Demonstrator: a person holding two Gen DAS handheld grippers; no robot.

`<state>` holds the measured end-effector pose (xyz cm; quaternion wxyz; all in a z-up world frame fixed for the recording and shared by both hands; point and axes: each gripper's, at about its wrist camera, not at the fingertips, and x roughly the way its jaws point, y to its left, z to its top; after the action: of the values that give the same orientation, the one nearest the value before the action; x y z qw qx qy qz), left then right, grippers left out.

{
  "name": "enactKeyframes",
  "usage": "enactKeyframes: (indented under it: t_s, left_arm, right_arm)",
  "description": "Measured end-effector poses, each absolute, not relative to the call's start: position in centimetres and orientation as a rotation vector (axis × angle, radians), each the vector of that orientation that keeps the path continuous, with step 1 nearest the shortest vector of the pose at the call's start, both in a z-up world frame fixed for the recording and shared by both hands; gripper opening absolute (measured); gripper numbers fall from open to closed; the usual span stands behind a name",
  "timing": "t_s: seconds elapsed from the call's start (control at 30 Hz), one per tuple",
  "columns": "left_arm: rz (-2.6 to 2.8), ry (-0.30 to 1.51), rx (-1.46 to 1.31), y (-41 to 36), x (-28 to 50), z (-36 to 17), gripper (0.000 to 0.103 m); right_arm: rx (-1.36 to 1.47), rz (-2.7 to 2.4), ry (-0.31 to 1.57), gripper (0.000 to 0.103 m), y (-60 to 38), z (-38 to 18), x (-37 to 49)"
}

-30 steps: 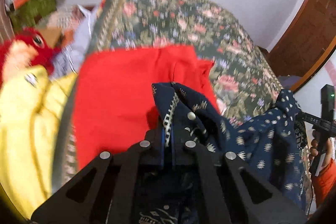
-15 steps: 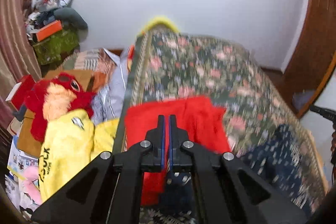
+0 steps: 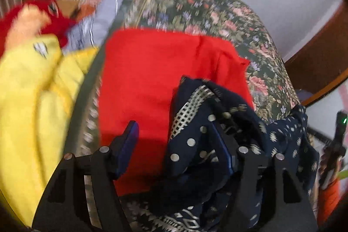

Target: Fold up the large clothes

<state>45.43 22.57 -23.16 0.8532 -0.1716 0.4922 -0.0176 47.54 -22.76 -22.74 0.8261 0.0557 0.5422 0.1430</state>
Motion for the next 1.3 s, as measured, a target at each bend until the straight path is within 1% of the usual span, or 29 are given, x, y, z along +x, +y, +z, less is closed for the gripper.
enactKeyframes:
  t_s: [0.13, 0.23, 0.27, 0.37, 0.47, 0.5, 0.53, 0.57, 0.6, 0.63, 0.67, 0.77, 0.87, 0.93, 0.97, 1.0, 1.13, 1.23, 1.3]
  left_arm:
    - [-0.084, 0.987, -0.364, 21.8, 46.0, -23.1, 0.066]
    - [-0.196, 1.047, -0.407, 20.6, 47.1, -23.8, 0.066]
    - [-0.211, 1.065, -0.409, 20.3, 47.4, -24.1, 0.066]
    - [-0.189, 1.074, -0.406, 19.9, 47.5, -25.0, 0.066]
    - [-0.156, 1.035, -0.446, 19.8, 46.5, -25.3, 0.065]
    - [-0.148, 1.033, -0.448, 19.7, 46.4, -25.2, 0.060]
    - [-0.151, 1.036, -0.453, 19.6, 46.3, -25.2, 0.052]
    - [-0.167, 1.059, -0.468, 19.3, 46.2, -25.3, 0.031]
    - [-0.165, 1.072, -0.473, 19.3, 46.3, -25.5, 0.019]
    - [-0.148, 1.076, -0.462, 19.1, 46.0, -25.3, 0.017]
    - [-0.140, 1.065, -0.443, 18.9, 45.8, -25.0, 0.012]
    - [-0.113, 0.995, -0.335, 17.7, 44.5, -22.3, 0.008]
    - [-0.108, 0.940, -0.297, 17.2, 43.4, -19.2, 0.006]
    - [-0.113, 0.893, -0.270, 16.8, 42.5, -16.5, 0.005]
    - [-0.112, 0.867, -0.265, 16.7, 42.0, -15.1, 0.003]
    - [-0.116, 0.852, -0.270, 16.6, 42.0, -13.9, 0.003]
    - [-0.113, 0.777, -0.239, 16.3, 41.4, -10.3, 0.002]
    - [-0.098, 0.763, -0.204, 16.4, 41.5, -9.7, 0.002]
    - [-0.085, 0.780, -0.206, 16.8, 41.7, -10.4, 0.001]
  right_arm:
    - [0.208, 0.354, 1.186, 0.058, -22.6, -24.4, 48.1]
    - [0.308, 0.399, 1.215, 0.058, -22.3, -25.5, 48.6]
    - [0.320, 0.398, 1.219, 0.061, -21.9, -25.8, 48.7]
    - [0.271, 0.369, 1.193, 0.063, -20.6, -25.9, 48.4]
    - [0.242, 0.370, 1.190, 0.062, -19.9, -25.7, 48.2]
    - [0.230, 0.373, 1.188, 0.058, -19.7, -25.5, 48.1]
    - [0.222, 0.389, 1.179, 0.047, -19.6, -25.2, 47.9]
    - [0.217, 0.393, 1.174, 0.037, -19.5, -25.0, 48.0]
    - [0.219, 0.400, 1.170, 0.031, -19.4, -24.8, 47.9]
    - [0.234, 0.418, 1.165, 0.023, -19.4, -24.3, 47.8]
    - [0.247, 0.423, 1.160, 0.020, -19.4, -23.9, 47.7]
    - [0.253, 0.427, 1.118, 0.018, -19.3, -22.0, 47.3]
    - [0.244, 0.474, 1.049, 0.016, -18.9, -19.0, 46.7]
    - [0.220, 0.500, 0.990, 0.012, -18.3, -16.3, 46.5]
    - [0.198, 0.498, 0.961, 0.007, -17.9, -15.2, 46.3]
    - [0.174, 0.487, 0.923, 0.005, -17.7, -13.8, 46.2]
    - [0.140, 0.452, 0.812, 0.004, -17.5, -9.5, 46.3]
    - [0.069, 0.467, 0.846, 0.004, -16.9, -9.7, 46.6]
    - [-0.013, 0.455, 0.908, 0.004, -16.1, -11.6, 46.6]
